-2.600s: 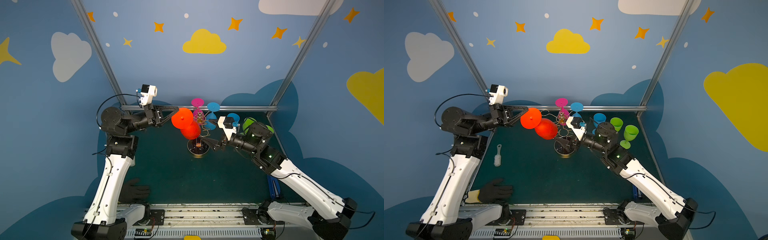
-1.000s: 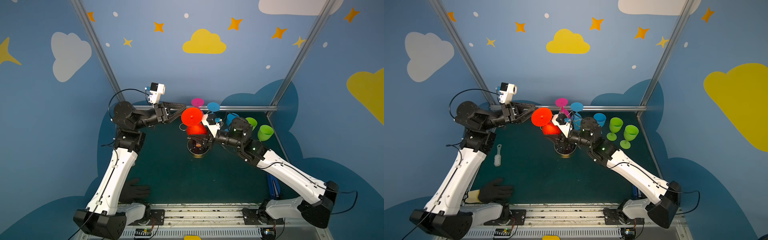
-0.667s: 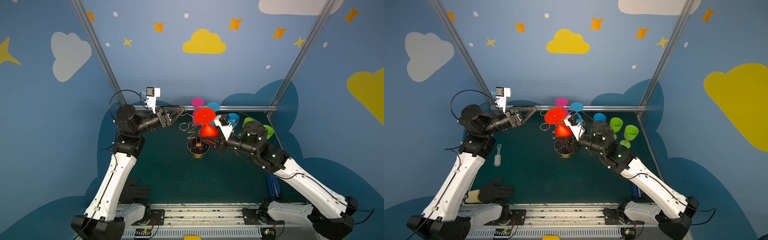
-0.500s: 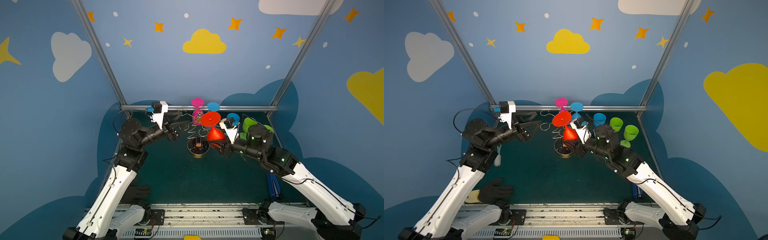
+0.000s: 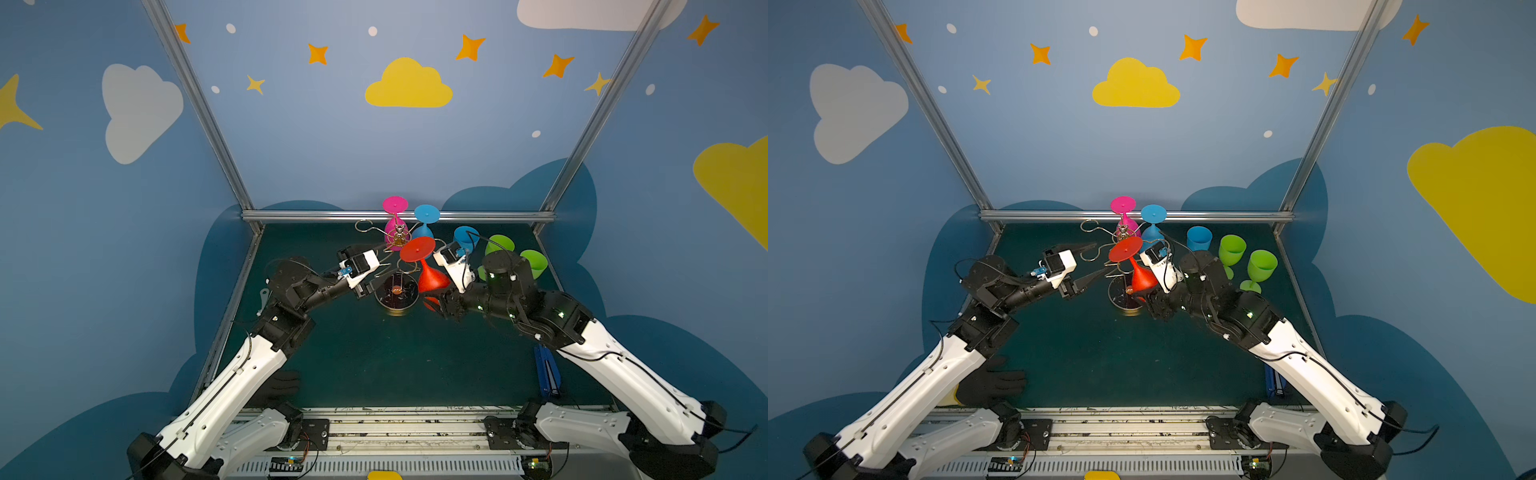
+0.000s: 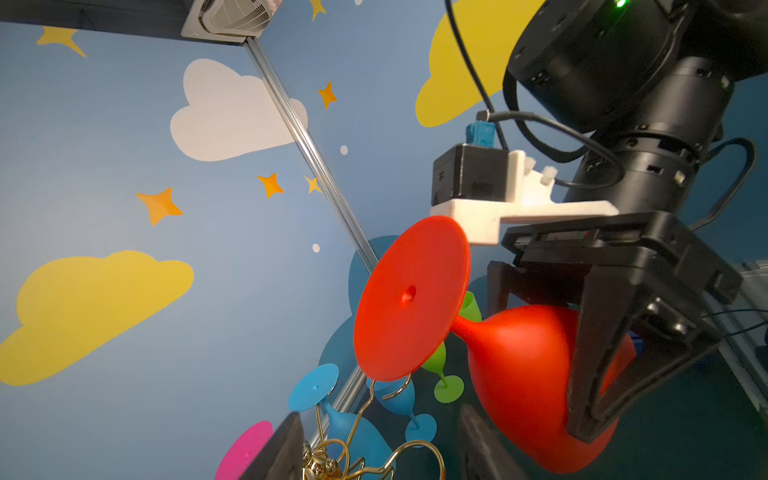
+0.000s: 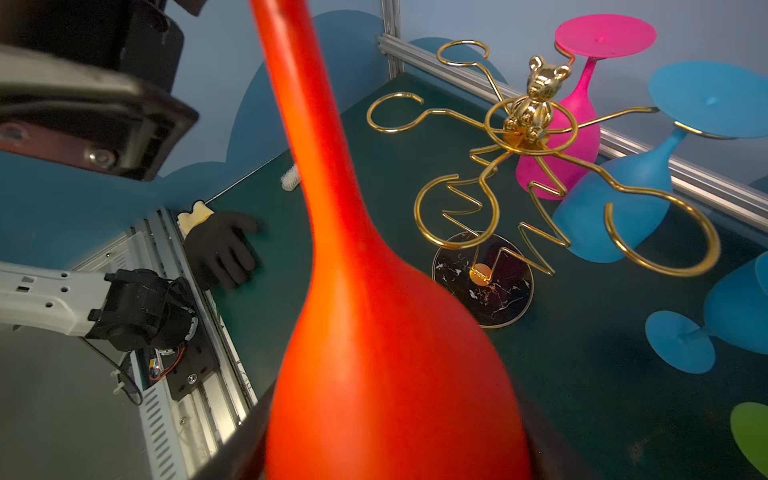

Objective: Take the wine glass off the wine glass rack

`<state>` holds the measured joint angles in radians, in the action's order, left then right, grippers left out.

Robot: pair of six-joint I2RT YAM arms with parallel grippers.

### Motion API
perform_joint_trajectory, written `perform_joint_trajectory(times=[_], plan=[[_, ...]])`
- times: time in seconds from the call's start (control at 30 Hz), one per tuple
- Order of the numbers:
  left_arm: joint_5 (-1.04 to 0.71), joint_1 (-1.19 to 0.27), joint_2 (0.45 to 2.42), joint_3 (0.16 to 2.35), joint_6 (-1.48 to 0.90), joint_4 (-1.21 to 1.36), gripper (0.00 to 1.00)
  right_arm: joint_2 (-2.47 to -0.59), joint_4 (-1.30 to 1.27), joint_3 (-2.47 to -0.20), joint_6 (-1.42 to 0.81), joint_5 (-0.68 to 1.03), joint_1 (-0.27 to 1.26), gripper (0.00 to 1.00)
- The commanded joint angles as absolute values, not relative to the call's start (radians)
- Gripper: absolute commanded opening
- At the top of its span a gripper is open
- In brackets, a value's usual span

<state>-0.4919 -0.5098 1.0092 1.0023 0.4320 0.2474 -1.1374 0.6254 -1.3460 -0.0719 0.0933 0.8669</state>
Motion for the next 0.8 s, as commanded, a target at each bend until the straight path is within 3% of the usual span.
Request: perform_joint_trajectory(times=[0.0,0.4,0.77], plan=[[-0.478,-0.521,1.013,1.02,0.484,0.272,0.57,-1.157,0.617,-1.391,-0.088,0.142,0.868,0.23],[-0.482,-0.539,1.046,1.035,0.499,0.251,0.46,-1.206,0.612,-1.398,-0.122,0.196,0.898,0.18],[-0.437,-0.543,1.046,1.034,0.501,0.256,0.19,-1.217,0.63,-1.405,-0.14,0.192,0.905,0.23]])
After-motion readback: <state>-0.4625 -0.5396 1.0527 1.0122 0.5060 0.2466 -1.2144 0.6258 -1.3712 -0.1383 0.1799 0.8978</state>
